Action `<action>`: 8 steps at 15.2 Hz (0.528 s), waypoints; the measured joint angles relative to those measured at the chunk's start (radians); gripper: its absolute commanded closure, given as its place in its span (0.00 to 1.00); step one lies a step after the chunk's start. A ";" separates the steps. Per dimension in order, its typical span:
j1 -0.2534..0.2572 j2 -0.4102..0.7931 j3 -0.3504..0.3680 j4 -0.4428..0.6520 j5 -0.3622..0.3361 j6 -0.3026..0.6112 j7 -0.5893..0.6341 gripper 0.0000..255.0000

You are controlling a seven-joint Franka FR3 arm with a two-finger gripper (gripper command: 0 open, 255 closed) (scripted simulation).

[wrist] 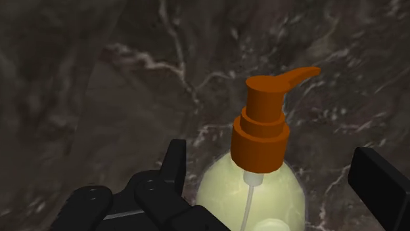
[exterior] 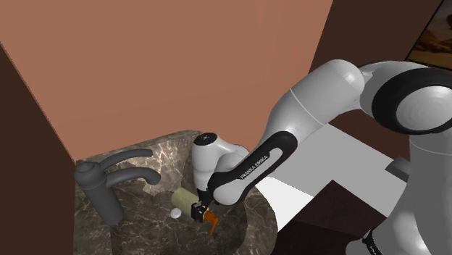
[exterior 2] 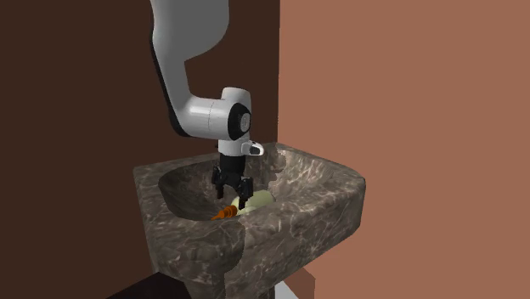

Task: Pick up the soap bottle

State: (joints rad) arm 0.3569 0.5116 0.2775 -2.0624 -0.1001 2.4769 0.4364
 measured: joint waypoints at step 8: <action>0.013 0.056 -0.014 0.010 -0.018 0.046 0.011 1.00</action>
State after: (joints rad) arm 0.3702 0.5677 0.2631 -2.0521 -0.1176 2.5225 0.4470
